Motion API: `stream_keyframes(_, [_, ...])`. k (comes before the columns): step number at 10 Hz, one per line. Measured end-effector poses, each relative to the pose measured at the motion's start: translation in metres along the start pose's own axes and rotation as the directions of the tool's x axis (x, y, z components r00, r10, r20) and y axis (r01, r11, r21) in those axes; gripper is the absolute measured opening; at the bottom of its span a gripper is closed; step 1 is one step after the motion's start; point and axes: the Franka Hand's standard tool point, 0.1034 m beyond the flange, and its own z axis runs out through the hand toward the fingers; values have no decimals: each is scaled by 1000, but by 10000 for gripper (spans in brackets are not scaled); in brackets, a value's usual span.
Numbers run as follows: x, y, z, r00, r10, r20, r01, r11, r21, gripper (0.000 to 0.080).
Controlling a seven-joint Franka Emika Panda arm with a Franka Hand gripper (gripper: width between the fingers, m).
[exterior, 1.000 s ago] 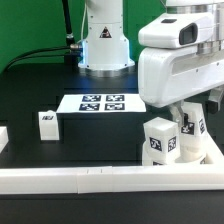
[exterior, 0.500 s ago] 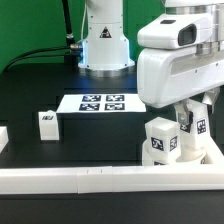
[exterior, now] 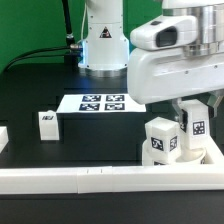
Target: Assemble stool
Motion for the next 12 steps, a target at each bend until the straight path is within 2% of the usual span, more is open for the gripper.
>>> stream_keyframes(1, [1,1,0,995,95,-3,-95,995,20,337])
stream_keyframes(3, [1,1,0,980,197,-1,-197,980,18,337])
stream_keyframes(6, [1,1,0,891,453,5,-453,891,22,337])
stream_keyframes(7, [2,2,0,785,619,5,-619,785,23,337])
stream_keyframes(9, [3,2,0,562,827,10,-826,561,42,337])
stream_keyframes(11, [6,4,-1,279,959,50,-959,275,72,337])
stream_keyframes(12, [7,4,-1,215,975,58,-974,210,85,337])
